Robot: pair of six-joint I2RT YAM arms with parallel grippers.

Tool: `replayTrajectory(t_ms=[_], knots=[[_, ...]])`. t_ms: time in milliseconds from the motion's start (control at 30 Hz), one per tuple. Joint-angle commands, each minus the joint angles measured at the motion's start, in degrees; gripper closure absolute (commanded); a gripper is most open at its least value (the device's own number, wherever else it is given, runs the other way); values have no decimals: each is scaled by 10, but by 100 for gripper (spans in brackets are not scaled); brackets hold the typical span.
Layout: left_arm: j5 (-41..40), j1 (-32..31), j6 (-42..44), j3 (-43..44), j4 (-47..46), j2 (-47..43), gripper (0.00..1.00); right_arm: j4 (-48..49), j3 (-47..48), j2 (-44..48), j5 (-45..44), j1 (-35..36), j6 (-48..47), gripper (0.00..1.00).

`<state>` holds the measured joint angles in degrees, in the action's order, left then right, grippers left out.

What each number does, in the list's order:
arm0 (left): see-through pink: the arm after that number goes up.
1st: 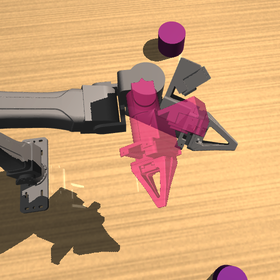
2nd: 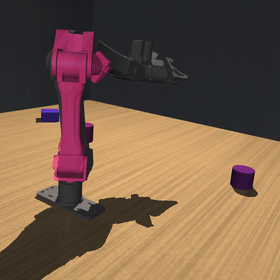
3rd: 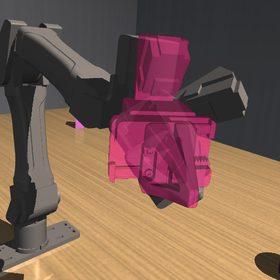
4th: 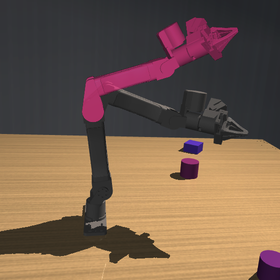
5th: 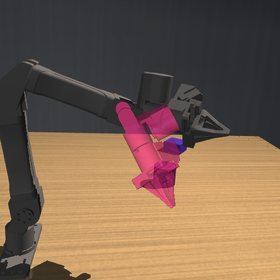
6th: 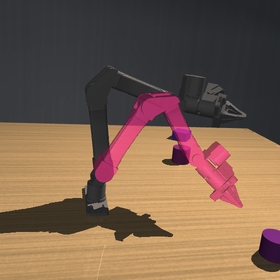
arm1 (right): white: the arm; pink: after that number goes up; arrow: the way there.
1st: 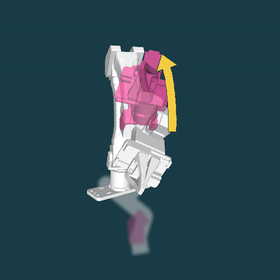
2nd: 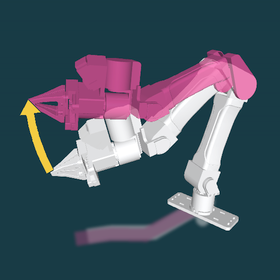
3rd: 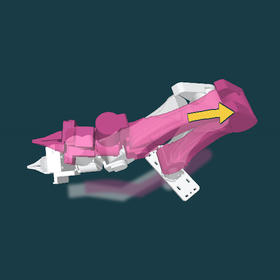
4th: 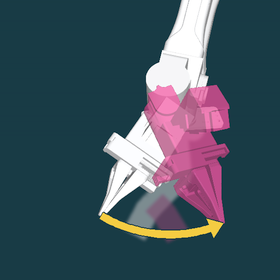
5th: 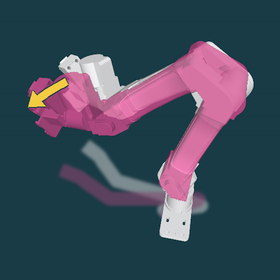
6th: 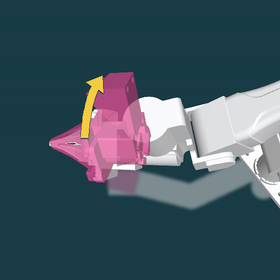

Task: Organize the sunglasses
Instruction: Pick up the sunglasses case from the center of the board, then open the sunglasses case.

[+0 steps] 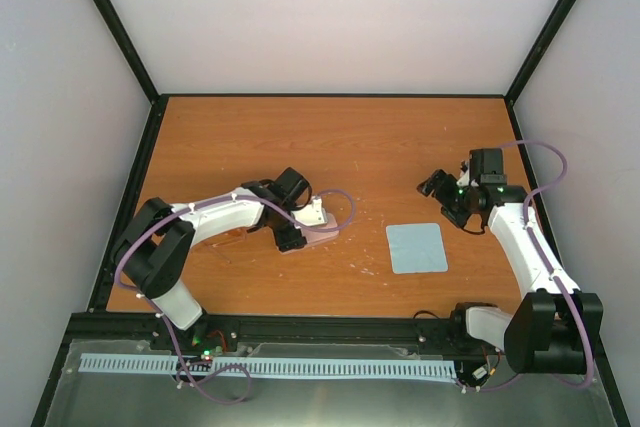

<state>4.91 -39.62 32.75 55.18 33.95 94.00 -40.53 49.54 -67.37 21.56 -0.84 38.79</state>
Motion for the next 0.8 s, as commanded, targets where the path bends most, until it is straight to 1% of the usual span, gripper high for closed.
replayTrajectory(t_ms=[0, 67, 100, 133, 200, 300, 333, 400, 433, 500, 567, 633, 700, 733, 767], knots=[[54, -3, 7, 45, 18, 4, 54, 23, 8, 5, 18, 17, -32, 9], [86, -1, 10, 72, 33, 10, 56, 42, 13, 12, 49, 18, -57, 5], [106, 1, 10, 91, 39, 13, 57, 60, 11, 22, 63, 19, -66, 1], [132, 4, 10, 114, 48, 16, 57, 85, 9, 33, 96, 18, -74, 0], [191, 13, 6, 170, 65, 30, 57, 125, 18, 56, 120, 18, -87, 0], [308, 30, 1, 285, 105, 71, 57, 153, 63, 61, 160, 19, -100, 0], [349, 36, -2, 329, 122, 90, 57, 163, 78, 56, 179, 18, -98, 2], [447, 49, -7, 428, 152, 128, 57, 182, 99, 43, 224, 18, -88, 4], [497, 56, -19, 450, 149, 138, 57, 195, 104, 38, 243, 18, -78, 4], [582, 68, -58, 471, 117, 142, 57, 238, 105, 35, 283, 18, -46, 1], [659, 76, -89, 493, 95, 152, 58, 291, 105, 38, 307, 18, -6, 0], [716, 84, -134, 500, 63, 157, 58, 296, 115, 46, 304, 19, 8, 0], [776, 94, -189, 496, 21, 161, 58, 270, 131, 54, 282, 19, -7, 0], [800, 97, -203, 495, 4, 162, 59, 273, 132, 57, 279, 18, -9, 0], [811, 99, -206, 498, -3, 163, 59, 292, 124, 58, 284, 18, -2, 3]])
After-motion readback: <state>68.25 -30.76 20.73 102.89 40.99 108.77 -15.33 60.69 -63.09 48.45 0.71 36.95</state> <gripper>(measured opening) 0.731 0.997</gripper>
